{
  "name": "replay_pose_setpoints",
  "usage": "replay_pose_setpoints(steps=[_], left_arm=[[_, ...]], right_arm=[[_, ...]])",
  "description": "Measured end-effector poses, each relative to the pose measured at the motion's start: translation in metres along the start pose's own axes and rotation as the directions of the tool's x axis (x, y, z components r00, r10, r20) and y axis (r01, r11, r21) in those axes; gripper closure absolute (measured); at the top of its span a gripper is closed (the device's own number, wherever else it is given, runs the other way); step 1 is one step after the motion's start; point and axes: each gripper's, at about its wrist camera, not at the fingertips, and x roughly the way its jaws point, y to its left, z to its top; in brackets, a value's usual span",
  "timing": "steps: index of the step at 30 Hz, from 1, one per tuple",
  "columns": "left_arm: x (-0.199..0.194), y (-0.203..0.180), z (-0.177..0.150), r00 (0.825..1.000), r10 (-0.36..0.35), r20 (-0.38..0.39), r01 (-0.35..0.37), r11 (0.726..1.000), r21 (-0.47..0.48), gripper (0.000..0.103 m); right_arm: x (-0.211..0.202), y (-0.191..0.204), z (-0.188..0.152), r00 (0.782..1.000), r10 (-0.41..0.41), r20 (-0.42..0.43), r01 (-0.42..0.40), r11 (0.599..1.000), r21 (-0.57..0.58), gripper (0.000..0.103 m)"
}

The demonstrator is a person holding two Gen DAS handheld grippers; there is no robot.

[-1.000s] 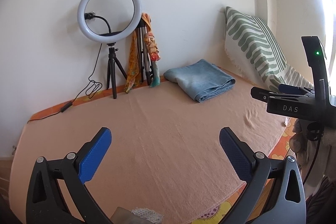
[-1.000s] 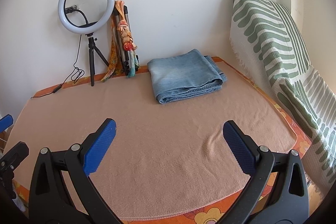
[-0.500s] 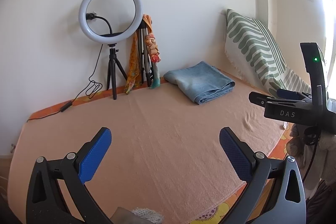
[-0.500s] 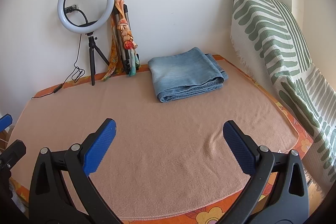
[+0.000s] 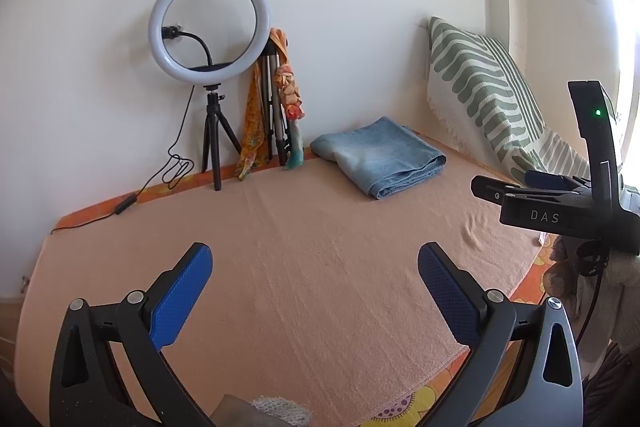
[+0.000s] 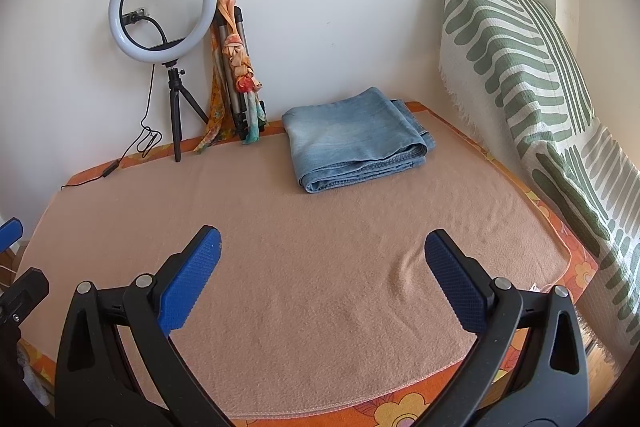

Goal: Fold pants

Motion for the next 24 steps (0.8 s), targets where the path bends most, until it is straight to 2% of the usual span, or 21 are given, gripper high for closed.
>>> replay_pose_setpoints(steps=[24], left_arm=[[-0.0023,-0.0019,0.0017,1.000,-0.003,0.004,0.003,1.000,0.003,0.001]], right_arm=[[-0.0007,-0.0007,-0.0016,1.000,-0.002,0.000,0.002,1.000,0.006,0.000]])
